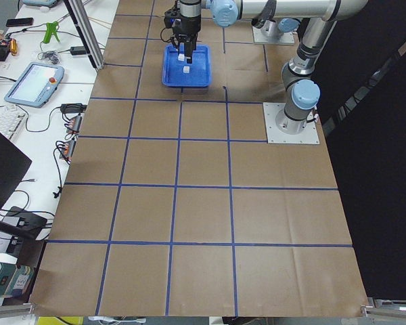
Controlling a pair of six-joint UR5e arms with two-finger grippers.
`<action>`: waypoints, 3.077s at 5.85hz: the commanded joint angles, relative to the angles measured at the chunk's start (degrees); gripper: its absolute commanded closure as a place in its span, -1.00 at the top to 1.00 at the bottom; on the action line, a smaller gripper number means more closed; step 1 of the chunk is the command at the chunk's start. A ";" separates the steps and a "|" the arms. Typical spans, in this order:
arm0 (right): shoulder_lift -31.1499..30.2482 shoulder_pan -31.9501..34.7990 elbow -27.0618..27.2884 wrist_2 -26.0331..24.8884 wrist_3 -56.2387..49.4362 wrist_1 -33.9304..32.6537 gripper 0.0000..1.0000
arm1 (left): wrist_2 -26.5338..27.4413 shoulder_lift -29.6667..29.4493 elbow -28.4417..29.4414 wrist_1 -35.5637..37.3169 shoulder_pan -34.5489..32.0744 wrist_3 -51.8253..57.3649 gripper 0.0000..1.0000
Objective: Assemble white blocks and place on blue tray
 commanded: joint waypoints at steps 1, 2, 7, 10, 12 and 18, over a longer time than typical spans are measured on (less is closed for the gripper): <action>0.20 0.71 0.63 -0.29 1.69 -0.23 -0.27 | -0.02 -0.03 -0.31 0.00 0.01 -0.06 0.98; 0.20 1.32 1.41 -0.21 1.77 -1.88 -0.27 | -0.10 -0.03 -0.48 0.00 0.01 -0.06 0.98; 0.29 1.59 2.48 -0.12 0.90 -3.57 -0.27 | -0.19 -0.65 -0.57 0.09 -0.17 -0.41 0.98; 0.29 1.59 2.48 -0.03 -0.93 -3.57 -0.28 | -0.19 -0.82 -0.48 0.09 -0.17 -0.06 0.98; 0.38 1.59 2.48 0.23 -1.13 -3.57 -0.28 | -0.02 -0.48 -0.31 0.00 -0.08 -0.06 0.98; 1.08 2.03 2.56 0.23 -0.86 -4.45 -0.28 | 0.07 -0.47 0.13 -0.35 -0.43 -0.15 0.98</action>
